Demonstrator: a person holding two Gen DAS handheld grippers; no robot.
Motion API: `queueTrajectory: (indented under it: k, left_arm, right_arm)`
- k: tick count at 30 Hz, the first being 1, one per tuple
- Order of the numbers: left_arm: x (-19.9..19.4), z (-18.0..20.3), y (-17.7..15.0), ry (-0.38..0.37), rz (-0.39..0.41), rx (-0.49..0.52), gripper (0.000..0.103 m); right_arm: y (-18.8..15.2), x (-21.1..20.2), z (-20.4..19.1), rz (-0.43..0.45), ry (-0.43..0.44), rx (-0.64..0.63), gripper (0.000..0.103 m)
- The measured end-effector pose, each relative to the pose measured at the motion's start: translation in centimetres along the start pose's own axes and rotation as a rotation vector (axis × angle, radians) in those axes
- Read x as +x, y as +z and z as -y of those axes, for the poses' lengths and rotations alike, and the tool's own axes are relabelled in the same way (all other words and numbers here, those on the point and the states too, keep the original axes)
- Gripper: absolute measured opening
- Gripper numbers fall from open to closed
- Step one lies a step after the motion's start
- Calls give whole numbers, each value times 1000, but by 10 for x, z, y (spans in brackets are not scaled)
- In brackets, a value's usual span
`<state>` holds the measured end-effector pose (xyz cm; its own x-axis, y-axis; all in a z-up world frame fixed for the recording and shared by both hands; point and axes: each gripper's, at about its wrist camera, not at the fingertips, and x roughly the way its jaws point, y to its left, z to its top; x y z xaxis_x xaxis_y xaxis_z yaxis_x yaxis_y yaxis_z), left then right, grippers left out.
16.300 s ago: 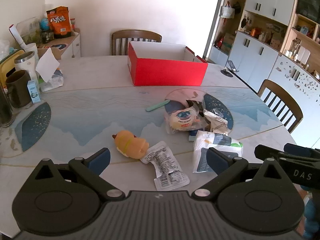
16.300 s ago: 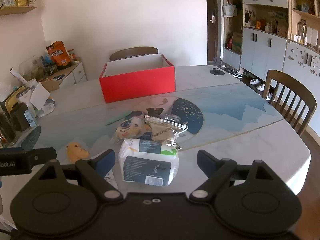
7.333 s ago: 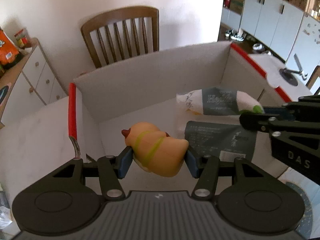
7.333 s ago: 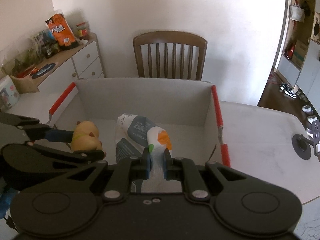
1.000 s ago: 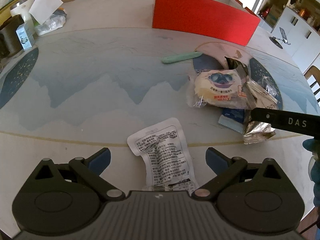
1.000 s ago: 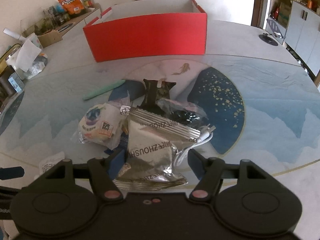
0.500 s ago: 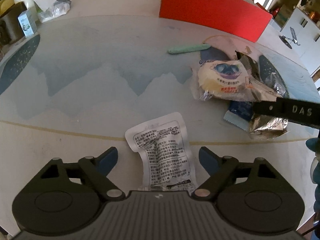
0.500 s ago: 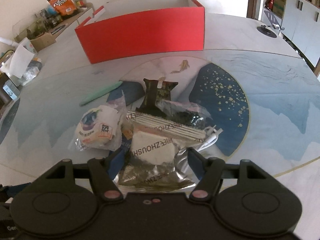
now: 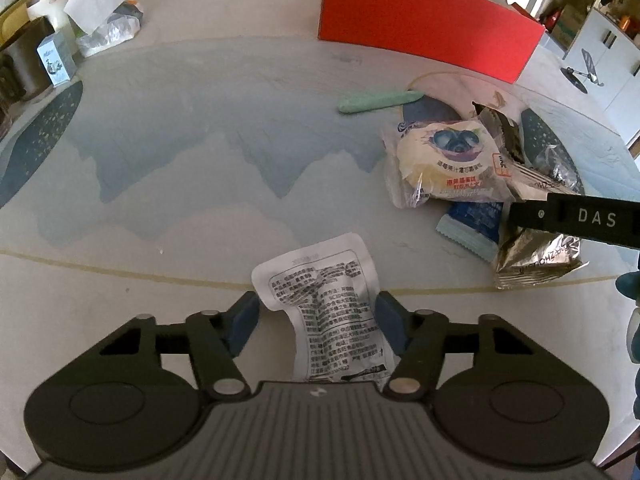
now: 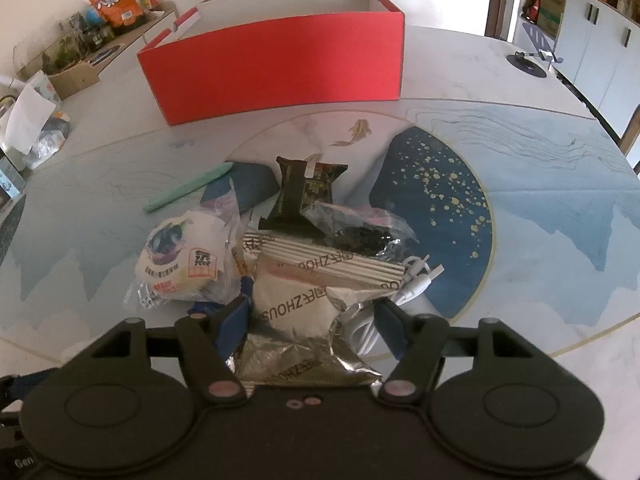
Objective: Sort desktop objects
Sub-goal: 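Grasp white printed sachet with left gripper while right gripper grasps silver foil bag, then lift sachet and foil bag with both grippers and carry toward red box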
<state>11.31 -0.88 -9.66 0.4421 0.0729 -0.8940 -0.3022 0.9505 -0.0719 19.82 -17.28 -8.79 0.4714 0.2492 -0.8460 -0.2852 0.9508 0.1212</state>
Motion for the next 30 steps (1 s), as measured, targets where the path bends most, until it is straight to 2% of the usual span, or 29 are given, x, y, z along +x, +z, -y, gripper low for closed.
queueTrajectory:
  k: [1, 3, 4, 7, 8, 11, 15, 21, 30]
  left_arm:
    - [0, 0, 1, -1, 3, 3, 57]
    - [-1, 0, 1, -16, 12, 4, 40]
    - [-1, 0, 1, -28, 15, 6, 36]
    - [-1, -1, 0, -39, 18, 11, 35]
    - [0, -1, 1, -46, 17, 12, 35]
    - [-1, -2, 1, -68, 16, 12, 35]
    - [-2, -3, -1, -115, 25, 11, 26]
    - [-3, -9, 0, -154, 28, -13, 21]
    - [-12, -19, 3, -203, 61, -39, 18]
  right_arm:
    - [0, 0, 0, 0, -1, -2, 68]
    - [0, 0, 0, 0, -1, -1, 67]
    - [0, 0, 0, 1, 0, -1, 66]
    - [0, -3, -1, 9, 8, -13, 51]
    - [-1, -4, -2, 9, 8, -16, 50]
    - [-1, -4, -3, 8, 9, -15, 50]
    - [-4, -7, -3, 15, 11, -9, 48]
    - [-5, -12, 2, 21, 11, 4, 45]
    - [-10, -28, 6, 42, 8, 22, 43]
